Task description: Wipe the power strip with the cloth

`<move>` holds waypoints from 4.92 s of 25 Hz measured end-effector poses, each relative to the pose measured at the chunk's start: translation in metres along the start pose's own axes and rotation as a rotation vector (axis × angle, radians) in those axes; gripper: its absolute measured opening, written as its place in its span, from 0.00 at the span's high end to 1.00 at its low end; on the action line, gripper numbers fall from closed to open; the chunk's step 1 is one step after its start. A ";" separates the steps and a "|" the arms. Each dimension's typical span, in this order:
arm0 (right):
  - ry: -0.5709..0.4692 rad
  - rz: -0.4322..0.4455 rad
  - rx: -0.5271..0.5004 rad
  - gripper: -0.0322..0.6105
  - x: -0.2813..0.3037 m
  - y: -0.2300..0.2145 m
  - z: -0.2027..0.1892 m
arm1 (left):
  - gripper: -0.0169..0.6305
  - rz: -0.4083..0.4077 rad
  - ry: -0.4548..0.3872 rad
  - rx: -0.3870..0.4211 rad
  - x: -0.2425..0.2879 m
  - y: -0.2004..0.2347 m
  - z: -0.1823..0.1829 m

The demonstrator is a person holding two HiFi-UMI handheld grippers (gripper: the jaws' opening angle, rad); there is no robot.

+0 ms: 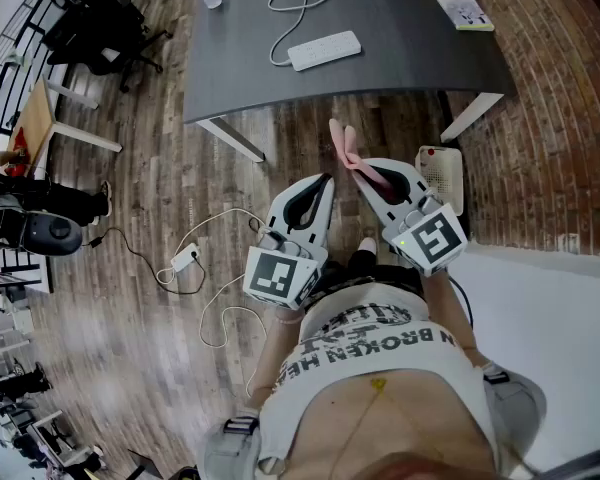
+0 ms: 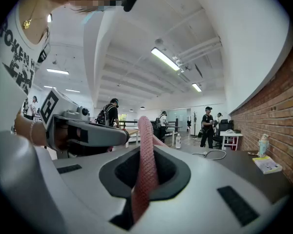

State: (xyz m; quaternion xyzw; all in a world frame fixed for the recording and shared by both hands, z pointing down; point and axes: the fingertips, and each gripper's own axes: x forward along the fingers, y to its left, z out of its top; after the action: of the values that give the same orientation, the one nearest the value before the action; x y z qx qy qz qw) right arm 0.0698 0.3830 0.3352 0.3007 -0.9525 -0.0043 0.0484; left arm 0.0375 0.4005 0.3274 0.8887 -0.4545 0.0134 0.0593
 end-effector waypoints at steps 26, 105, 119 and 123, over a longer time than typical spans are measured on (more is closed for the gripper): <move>-0.005 0.006 0.066 0.92 -0.019 -0.045 -0.020 | 0.96 -0.028 0.066 -0.029 0.047 -0.015 -0.029; 0.086 0.157 0.061 0.92 0.358 -0.338 -0.033 | 0.96 0.063 0.141 -0.027 0.343 0.359 -0.009; 0.207 0.124 0.025 0.92 0.385 -0.344 -0.070 | 0.96 0.013 0.236 -0.050 0.354 0.391 -0.057; 0.252 0.120 0.022 0.92 0.391 -0.343 -0.090 | 0.96 0.011 0.305 -0.063 0.351 0.396 -0.086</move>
State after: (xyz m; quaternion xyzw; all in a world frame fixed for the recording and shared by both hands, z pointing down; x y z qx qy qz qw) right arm -0.0439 -0.1205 0.4466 0.2421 -0.9551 0.0469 0.1643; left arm -0.0750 -0.1017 0.4767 0.8715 -0.4455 0.1341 0.1552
